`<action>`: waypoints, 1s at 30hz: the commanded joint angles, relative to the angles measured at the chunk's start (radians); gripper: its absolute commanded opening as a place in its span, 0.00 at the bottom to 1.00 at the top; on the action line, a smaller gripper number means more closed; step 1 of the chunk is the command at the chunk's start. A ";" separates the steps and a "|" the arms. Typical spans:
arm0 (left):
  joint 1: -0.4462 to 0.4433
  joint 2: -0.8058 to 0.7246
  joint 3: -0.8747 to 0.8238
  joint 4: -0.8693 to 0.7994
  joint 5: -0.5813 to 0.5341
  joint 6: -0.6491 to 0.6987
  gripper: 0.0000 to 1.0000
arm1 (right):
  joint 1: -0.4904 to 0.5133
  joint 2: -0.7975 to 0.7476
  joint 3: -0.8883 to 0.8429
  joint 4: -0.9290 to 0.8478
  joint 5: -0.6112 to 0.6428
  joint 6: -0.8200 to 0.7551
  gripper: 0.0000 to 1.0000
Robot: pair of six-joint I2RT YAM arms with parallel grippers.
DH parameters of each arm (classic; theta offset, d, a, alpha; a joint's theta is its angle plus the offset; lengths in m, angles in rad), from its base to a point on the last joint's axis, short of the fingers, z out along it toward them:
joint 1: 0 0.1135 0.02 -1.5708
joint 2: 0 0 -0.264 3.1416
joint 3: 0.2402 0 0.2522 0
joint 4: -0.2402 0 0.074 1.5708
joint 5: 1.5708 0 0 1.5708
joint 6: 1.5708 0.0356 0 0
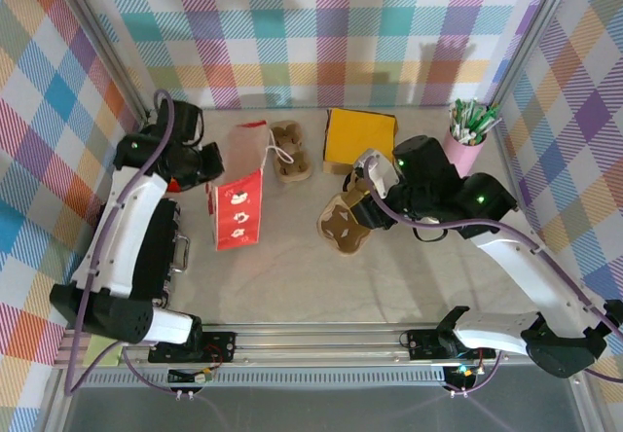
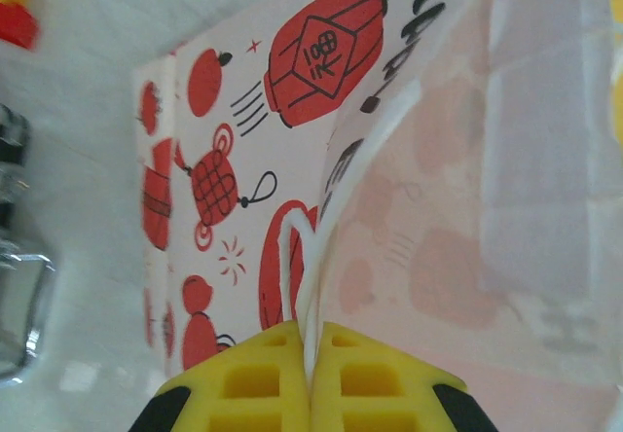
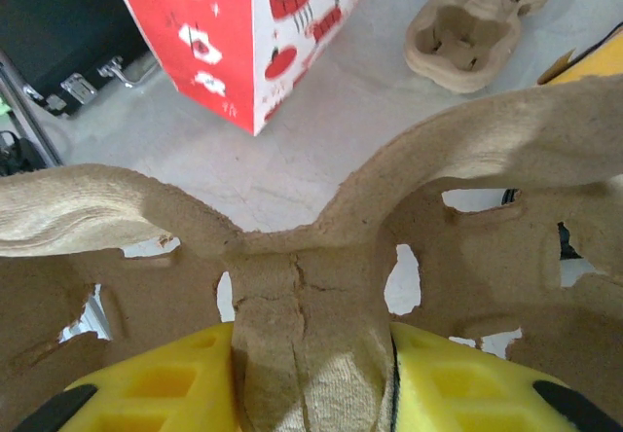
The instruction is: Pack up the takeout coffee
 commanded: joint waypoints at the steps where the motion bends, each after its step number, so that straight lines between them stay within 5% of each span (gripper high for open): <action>1: -0.081 -0.073 -0.071 0.043 0.073 -0.068 0.00 | -0.001 0.000 0.088 -0.053 -0.042 0.007 0.38; 8: -0.225 -0.153 -0.128 0.144 0.085 -0.145 0.00 | -0.001 0.074 0.305 -0.123 -0.119 -0.033 0.38; 19: -0.282 -0.143 -0.236 0.399 0.251 -0.154 0.00 | -0.001 0.289 0.598 -0.240 -0.292 -0.120 0.38; 30: -0.293 -0.114 -0.272 0.393 0.323 0.037 0.00 | -0.030 0.397 0.624 -0.299 -0.567 -0.174 0.38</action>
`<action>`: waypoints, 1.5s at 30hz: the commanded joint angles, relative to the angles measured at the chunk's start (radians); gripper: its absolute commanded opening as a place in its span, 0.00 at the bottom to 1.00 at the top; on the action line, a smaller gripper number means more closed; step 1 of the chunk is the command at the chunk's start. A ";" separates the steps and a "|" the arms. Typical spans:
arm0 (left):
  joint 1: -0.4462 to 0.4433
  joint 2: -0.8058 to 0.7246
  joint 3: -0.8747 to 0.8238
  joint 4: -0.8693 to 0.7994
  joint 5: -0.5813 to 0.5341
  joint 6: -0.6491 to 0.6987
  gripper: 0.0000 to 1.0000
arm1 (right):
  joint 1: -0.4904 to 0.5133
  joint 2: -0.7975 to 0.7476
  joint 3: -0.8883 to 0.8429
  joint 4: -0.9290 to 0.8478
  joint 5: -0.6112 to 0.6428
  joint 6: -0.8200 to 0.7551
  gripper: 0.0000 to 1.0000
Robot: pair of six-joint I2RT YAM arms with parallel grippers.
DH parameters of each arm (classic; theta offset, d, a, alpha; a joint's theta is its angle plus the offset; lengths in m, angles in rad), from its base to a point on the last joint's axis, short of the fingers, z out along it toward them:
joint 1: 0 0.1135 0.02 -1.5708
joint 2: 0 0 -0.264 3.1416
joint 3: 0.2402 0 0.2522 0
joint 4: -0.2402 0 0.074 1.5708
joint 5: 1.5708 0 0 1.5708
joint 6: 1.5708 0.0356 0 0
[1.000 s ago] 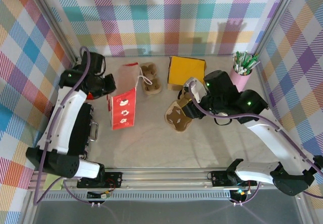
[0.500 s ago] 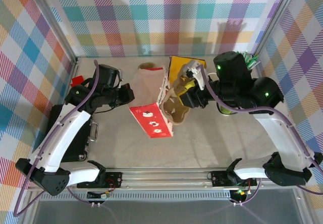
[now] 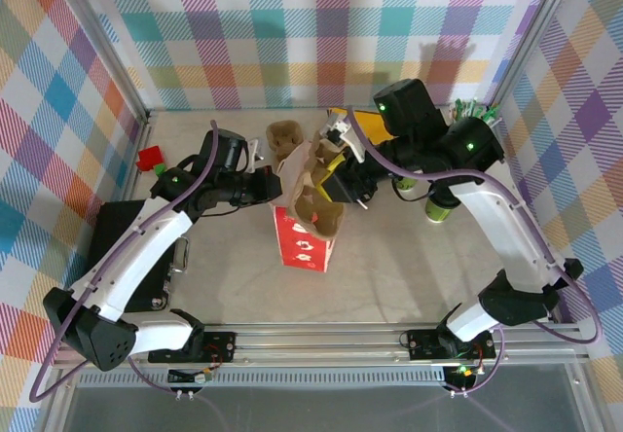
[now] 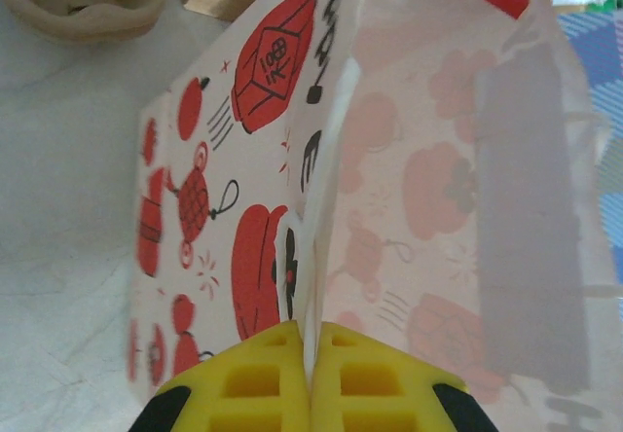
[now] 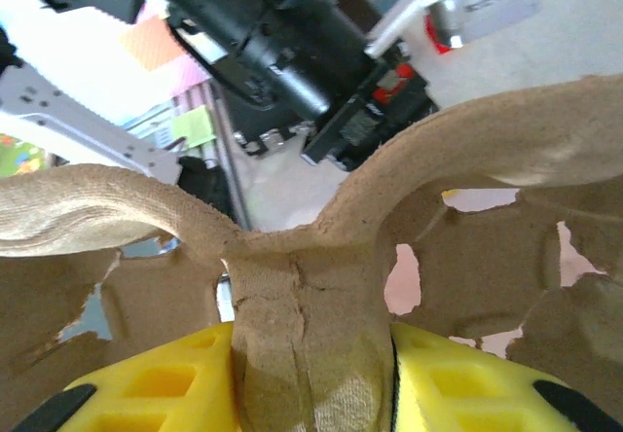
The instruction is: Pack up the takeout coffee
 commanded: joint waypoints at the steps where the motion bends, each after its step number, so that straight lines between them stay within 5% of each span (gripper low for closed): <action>1: -0.009 -0.003 0.012 -0.022 0.043 0.108 0.00 | -0.025 0.050 0.022 -0.073 -0.211 -0.058 0.39; 12: -0.008 0.012 0.018 -0.047 0.122 0.232 0.00 | -0.088 0.182 0.024 -0.184 -0.285 -0.127 0.38; 27: -0.009 0.039 0.038 -0.103 0.198 0.363 0.00 | -0.124 0.288 -0.082 -0.165 -0.052 -0.161 0.38; 45: -0.011 0.015 0.020 -0.078 0.211 0.377 0.00 | -0.085 0.230 -0.274 0.011 0.177 0.058 0.36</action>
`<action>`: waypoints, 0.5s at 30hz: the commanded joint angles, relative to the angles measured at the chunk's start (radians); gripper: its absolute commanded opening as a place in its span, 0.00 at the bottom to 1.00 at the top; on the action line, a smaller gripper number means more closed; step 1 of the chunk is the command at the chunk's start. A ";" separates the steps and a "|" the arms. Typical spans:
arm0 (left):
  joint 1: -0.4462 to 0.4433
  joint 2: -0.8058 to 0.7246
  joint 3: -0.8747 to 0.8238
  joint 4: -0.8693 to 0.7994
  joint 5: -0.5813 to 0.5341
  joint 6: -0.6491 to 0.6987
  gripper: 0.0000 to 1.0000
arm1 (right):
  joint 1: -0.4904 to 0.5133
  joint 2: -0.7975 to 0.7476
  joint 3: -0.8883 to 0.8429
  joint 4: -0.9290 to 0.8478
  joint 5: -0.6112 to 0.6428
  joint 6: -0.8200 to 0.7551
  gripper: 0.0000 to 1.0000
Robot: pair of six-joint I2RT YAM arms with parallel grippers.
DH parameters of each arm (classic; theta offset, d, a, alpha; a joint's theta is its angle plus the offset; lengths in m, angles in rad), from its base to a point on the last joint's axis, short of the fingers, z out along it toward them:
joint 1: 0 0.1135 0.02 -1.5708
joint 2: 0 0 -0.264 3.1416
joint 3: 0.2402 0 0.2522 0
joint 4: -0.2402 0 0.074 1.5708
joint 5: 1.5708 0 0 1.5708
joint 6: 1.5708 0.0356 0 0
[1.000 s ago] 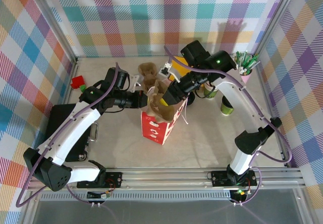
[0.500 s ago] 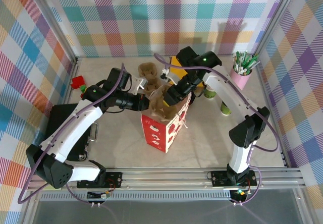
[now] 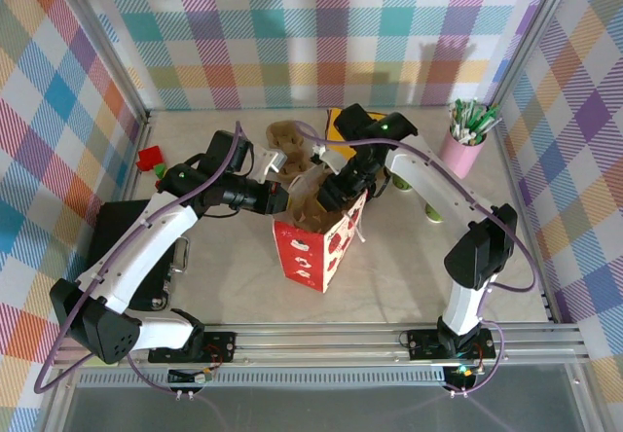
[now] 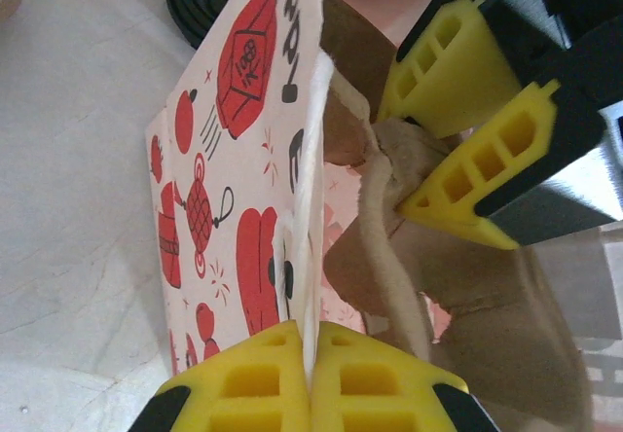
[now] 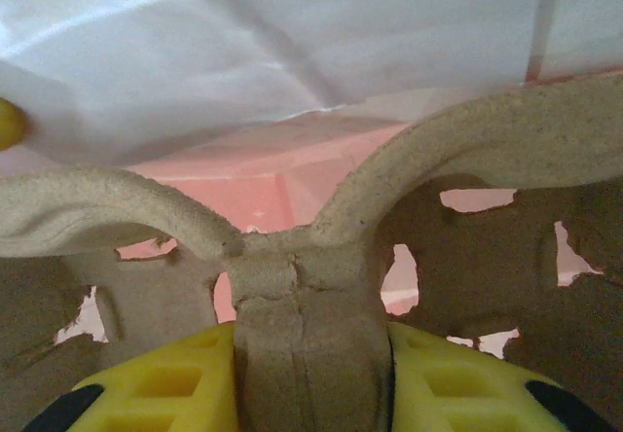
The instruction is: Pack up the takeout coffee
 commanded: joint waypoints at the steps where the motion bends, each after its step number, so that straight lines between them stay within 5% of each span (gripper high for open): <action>1: -0.011 -0.026 0.012 0.005 0.039 0.015 0.00 | 0.015 -0.024 -0.013 0.031 0.075 0.045 0.36; 9: -0.014 -0.023 0.016 0.017 0.015 -0.003 0.00 | 0.076 -0.029 -0.048 0.042 0.194 0.025 0.37; 15: -0.016 -0.036 0.005 0.038 -0.111 -0.063 0.00 | 0.093 -0.057 -0.139 0.106 0.240 0.003 0.36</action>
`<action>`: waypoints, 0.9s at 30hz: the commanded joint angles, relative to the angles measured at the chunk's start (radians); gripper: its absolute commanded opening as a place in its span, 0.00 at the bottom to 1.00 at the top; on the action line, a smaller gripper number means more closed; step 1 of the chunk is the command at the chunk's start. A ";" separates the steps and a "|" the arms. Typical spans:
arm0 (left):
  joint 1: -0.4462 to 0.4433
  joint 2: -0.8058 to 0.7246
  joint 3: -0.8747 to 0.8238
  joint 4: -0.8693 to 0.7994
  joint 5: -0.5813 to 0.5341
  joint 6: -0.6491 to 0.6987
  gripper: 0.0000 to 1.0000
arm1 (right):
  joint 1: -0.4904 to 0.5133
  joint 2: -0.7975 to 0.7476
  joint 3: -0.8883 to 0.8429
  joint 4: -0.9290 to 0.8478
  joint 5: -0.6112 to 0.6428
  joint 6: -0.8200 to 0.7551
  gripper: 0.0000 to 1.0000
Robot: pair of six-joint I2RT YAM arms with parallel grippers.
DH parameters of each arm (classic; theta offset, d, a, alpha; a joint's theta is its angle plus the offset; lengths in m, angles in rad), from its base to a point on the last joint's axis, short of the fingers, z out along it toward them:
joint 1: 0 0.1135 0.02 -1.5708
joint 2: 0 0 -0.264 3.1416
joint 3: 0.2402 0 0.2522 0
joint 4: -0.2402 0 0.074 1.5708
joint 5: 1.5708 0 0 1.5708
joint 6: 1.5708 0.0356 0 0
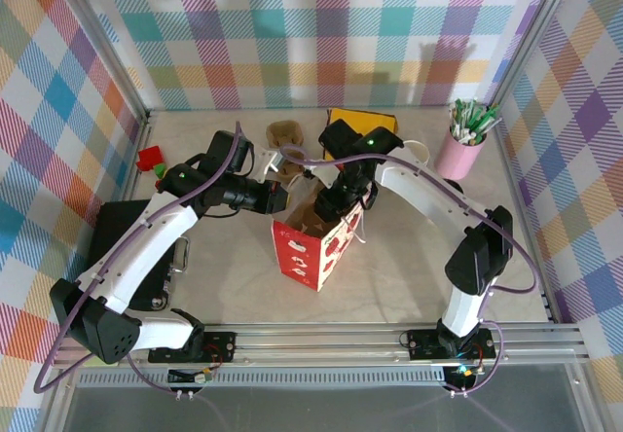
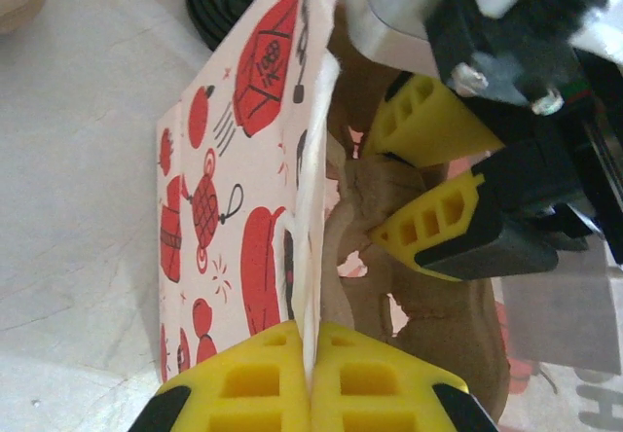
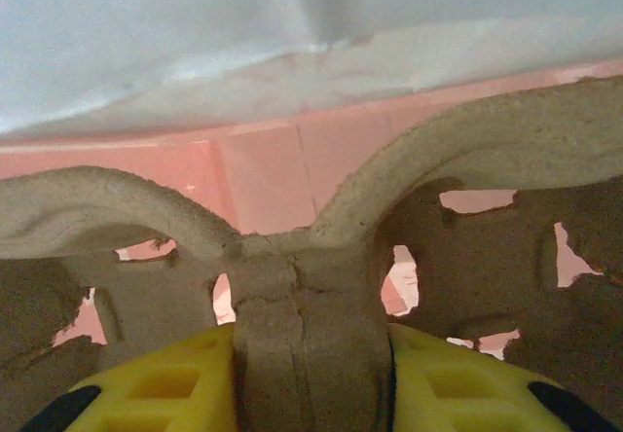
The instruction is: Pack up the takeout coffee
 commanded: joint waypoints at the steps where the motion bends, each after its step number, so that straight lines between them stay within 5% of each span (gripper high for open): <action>1: -0.012 -0.041 -0.002 0.045 -0.080 -0.049 0.00 | 0.010 -0.035 -0.055 0.035 0.049 -0.017 0.36; 27: -0.021 -0.035 -0.069 0.079 -0.184 -0.186 0.00 | 0.058 0.067 -0.190 0.208 0.088 -0.046 0.43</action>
